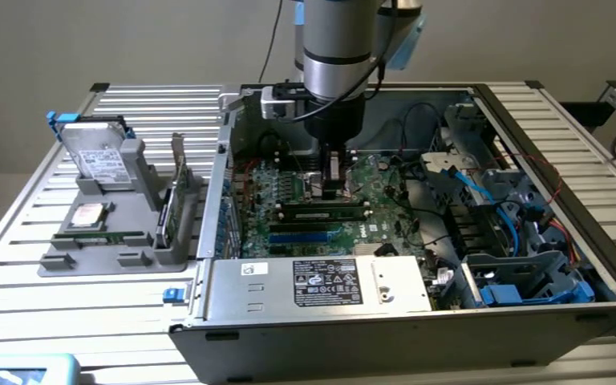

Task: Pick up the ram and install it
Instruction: 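Press down the ram until it locks into place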

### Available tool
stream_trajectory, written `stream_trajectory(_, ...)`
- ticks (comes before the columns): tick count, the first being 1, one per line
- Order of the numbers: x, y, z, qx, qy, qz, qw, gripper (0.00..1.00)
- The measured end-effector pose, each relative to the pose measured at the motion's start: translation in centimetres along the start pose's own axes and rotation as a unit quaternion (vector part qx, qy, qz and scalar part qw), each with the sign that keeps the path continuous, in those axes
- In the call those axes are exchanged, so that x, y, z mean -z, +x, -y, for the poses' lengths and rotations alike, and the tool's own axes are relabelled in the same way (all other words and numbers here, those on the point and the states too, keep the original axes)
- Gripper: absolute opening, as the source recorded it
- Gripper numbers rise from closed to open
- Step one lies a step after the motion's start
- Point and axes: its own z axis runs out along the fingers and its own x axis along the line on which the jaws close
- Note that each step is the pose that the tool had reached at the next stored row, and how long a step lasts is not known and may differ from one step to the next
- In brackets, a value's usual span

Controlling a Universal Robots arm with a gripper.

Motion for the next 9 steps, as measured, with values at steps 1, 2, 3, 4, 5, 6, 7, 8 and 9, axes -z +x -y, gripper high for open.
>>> stream_trajectory(1, 0.00, 0.00, 0.00, -0.005, -0.0004, -0.0002, 1.0000, 0.11)
stream_trajectory(2, 0.01, 0.00, 0.00, -0.012, -0.0009, -0.0004, 0.9999, 0.11)
stream_trajectory(3, 0.00, 0.00, 0.00, -0.019, -0.0013, -0.0006, 0.9998, 0.11)
stream_trajectory(4, 0.00, 0.00, 0.00, -0.027, -0.0018, -0.0007, 0.9996, 0.11)
stream_trajectory(5, 0.00, 0.00, 0.00, -0.034, -0.0023, -0.0009, 0.9994, 0.11)
stream_trajectory(6, 0.00, 0.00, 0.00, -0.041, -0.0028, -0.0011, 0.9992, 0.11)
stream_trajectory(7, 0.00, 0.00, 0.00, -0.049, -0.0033, -0.0012, 0.9988, 0.11)
stream_trajectory(8, 0.00, 0.00, 0.00, -0.056, -0.0038, -0.0014, 0.9984, 0.11)
stream_trajectory(9, 0.00, 0.00, 0.00, -0.063, -0.0043, -0.0016, 0.9980, 0.11)
